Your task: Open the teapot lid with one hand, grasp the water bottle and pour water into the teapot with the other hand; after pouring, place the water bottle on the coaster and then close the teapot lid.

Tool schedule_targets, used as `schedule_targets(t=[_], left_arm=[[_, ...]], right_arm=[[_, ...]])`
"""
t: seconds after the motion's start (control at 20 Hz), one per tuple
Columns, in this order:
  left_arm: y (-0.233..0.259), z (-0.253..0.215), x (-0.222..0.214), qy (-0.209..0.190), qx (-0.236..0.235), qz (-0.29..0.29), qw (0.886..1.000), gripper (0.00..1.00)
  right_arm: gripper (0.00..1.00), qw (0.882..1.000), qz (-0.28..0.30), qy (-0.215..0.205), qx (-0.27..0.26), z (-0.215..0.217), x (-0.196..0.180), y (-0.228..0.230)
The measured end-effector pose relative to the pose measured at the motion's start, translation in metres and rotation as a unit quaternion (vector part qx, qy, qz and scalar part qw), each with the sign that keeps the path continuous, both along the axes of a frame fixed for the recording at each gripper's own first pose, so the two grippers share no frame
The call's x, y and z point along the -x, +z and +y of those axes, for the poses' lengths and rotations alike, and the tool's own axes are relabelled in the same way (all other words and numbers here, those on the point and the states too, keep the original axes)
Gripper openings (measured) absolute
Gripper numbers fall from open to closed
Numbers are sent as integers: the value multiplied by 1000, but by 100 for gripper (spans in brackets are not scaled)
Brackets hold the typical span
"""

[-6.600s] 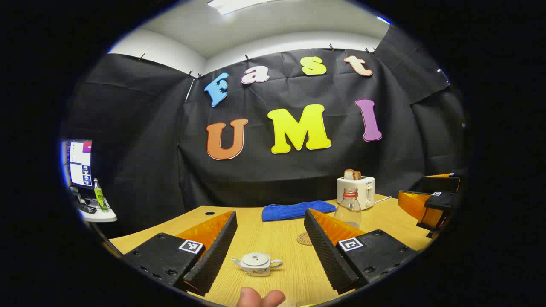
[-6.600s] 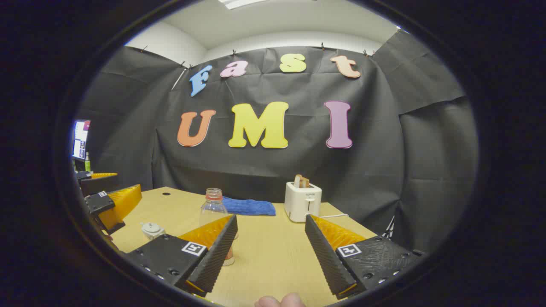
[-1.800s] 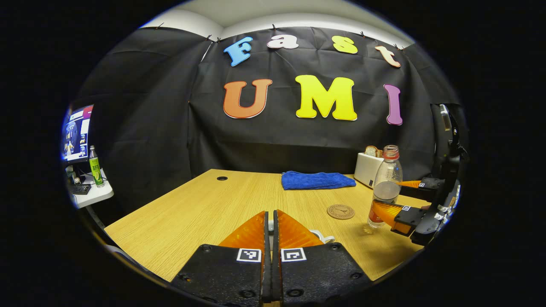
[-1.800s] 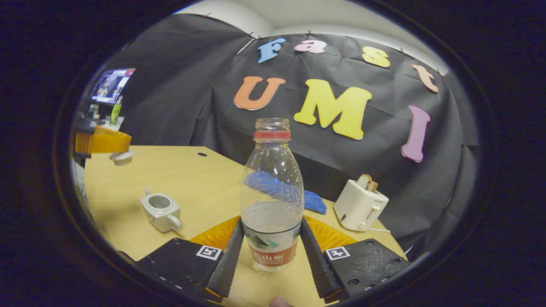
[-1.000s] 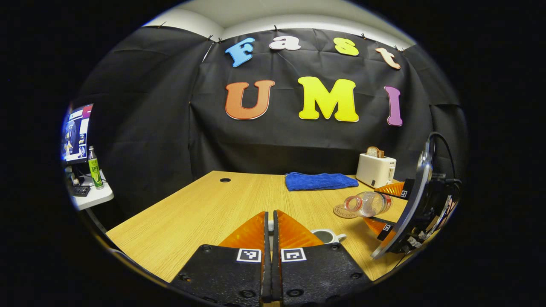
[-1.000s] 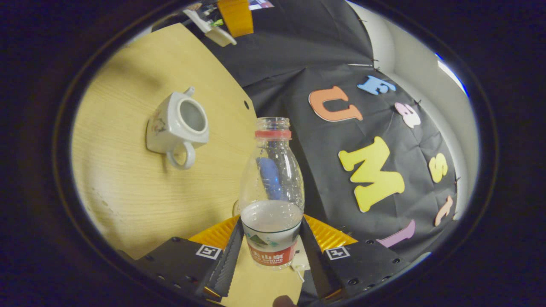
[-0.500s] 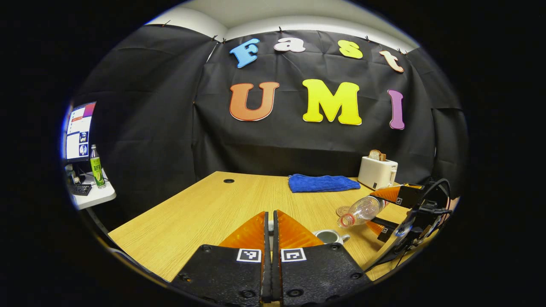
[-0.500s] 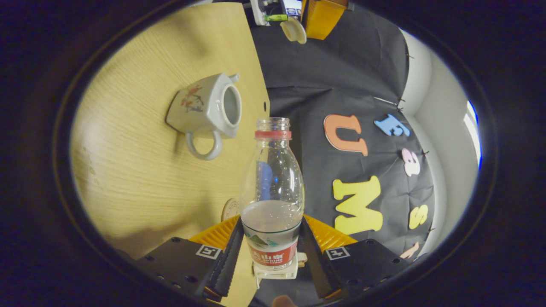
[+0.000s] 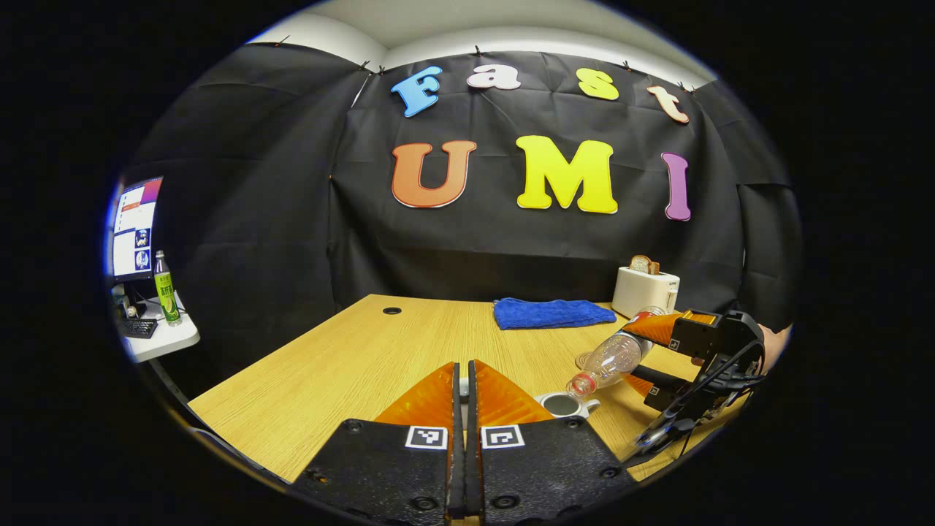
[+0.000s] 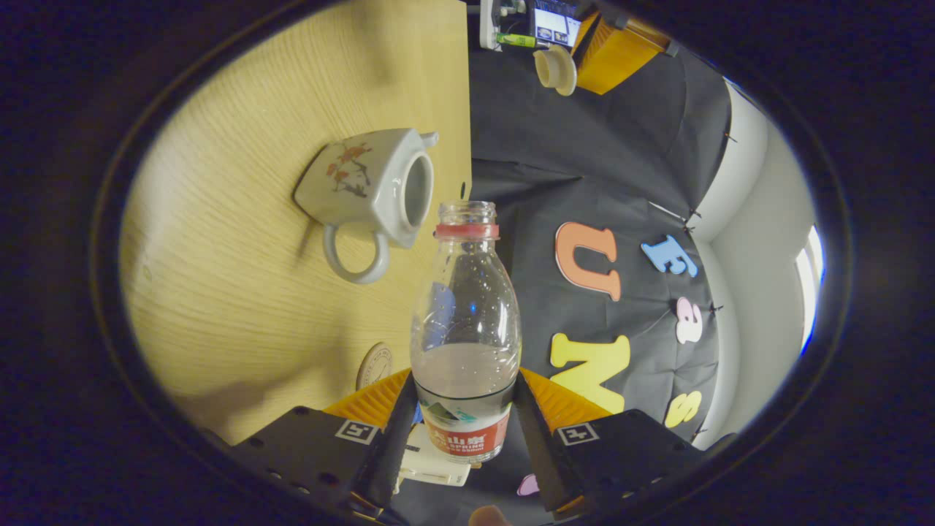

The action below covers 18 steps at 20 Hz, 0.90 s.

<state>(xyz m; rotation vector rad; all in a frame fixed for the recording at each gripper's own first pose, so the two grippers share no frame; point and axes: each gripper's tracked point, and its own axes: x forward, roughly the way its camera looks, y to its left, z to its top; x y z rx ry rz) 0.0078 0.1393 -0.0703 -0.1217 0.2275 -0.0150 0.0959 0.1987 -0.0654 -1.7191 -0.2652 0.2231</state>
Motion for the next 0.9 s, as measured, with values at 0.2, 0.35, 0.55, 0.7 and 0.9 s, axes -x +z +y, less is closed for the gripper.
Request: schedule_targets(t=[0.2, 0.35, 0.55, 0.7, 0.9], left_arm=[[0, 1, 1, -1, 0, 1, 1000, 3], [-1, 2, 0, 1, 2, 2, 1000, 3], [0, 3, 2, 1, 2, 2, 1000, 3], [1, 3, 2, 0, 1, 2, 1000, 3], [1, 5, 2, 1, 1, 2, 1000, 3]], right_arm=[[73, 1000, -6, 3, 19, 1, 2, 2], [73, 999, -14, 6, 32, 3, 2, 5], [73, 998, -24, 10, 50, 5, 1, 9], [73, 997, -34, 14, 64, 8, 0, 12], [73, 995, -47, 18, 82, 9, 1, 18]])
